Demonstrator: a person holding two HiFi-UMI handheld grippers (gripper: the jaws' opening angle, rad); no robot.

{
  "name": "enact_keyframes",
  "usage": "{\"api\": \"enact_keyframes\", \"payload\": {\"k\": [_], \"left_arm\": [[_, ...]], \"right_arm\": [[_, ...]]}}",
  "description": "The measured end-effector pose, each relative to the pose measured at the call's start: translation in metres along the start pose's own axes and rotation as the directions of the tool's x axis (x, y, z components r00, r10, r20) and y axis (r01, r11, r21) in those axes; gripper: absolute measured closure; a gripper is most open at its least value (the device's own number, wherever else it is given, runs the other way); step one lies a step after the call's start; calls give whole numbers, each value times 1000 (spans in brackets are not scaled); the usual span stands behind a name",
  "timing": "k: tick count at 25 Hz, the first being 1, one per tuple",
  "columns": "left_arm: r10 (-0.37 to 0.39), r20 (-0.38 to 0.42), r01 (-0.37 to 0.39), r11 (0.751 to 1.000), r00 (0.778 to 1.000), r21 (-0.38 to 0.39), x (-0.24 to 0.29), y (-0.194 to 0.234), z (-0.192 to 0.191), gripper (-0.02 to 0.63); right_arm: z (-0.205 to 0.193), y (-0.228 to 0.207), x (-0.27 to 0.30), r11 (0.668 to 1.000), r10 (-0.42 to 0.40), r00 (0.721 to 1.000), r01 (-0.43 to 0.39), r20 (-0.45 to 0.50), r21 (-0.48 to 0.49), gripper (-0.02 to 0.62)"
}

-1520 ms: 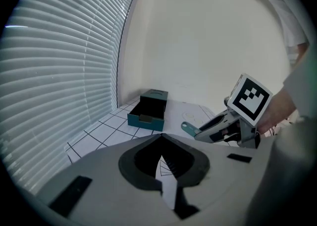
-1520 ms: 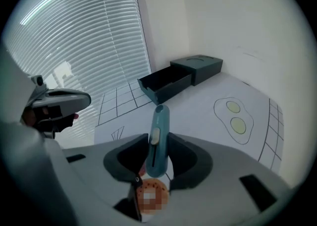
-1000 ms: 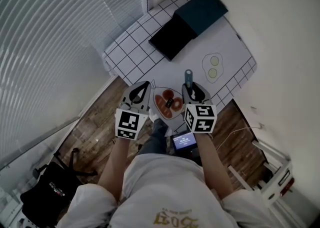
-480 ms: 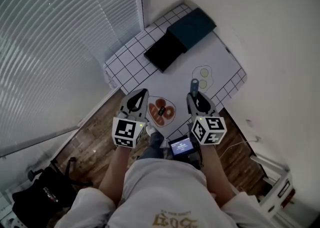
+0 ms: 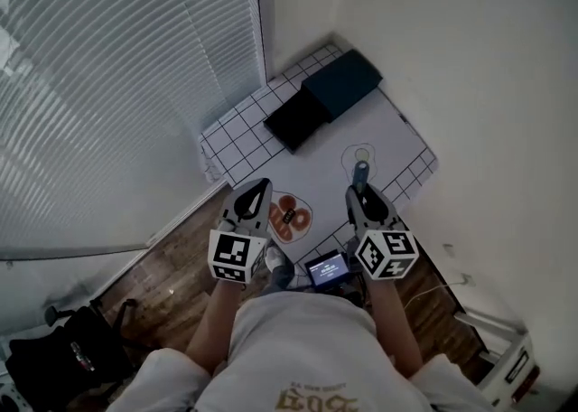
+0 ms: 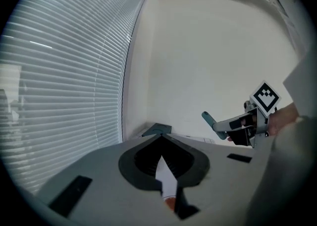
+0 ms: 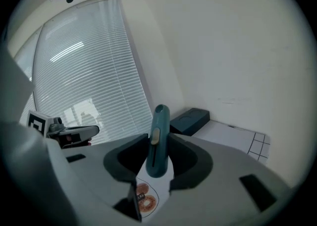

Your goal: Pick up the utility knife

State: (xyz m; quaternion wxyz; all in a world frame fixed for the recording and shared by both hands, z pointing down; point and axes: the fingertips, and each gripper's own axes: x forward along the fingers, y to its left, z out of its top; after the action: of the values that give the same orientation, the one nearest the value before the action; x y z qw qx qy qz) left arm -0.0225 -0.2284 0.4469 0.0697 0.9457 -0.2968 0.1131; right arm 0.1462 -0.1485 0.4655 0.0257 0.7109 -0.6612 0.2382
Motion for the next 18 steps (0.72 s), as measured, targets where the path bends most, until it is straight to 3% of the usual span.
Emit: {"api": "enact_keyframes", "payload": {"k": [5, 9, 18], "left_arm": [[71, 61, -73, 997, 996, 36, -16, 4, 28, 598], [135, 115, -139, 990, 984, 21, -29, 9, 53, 598], [147, 171, -158, 986, 974, 54, -27, -17, 78, 598]], "right_arm": [[18, 0, -21, 1000, 19, 998, -18, 60, -11, 462], [38, -2, -36, 999, 36, 993, -32, 111, -36, 462], [71, 0, -42, 992, 107, 976, -94, 188, -79, 462]]}}
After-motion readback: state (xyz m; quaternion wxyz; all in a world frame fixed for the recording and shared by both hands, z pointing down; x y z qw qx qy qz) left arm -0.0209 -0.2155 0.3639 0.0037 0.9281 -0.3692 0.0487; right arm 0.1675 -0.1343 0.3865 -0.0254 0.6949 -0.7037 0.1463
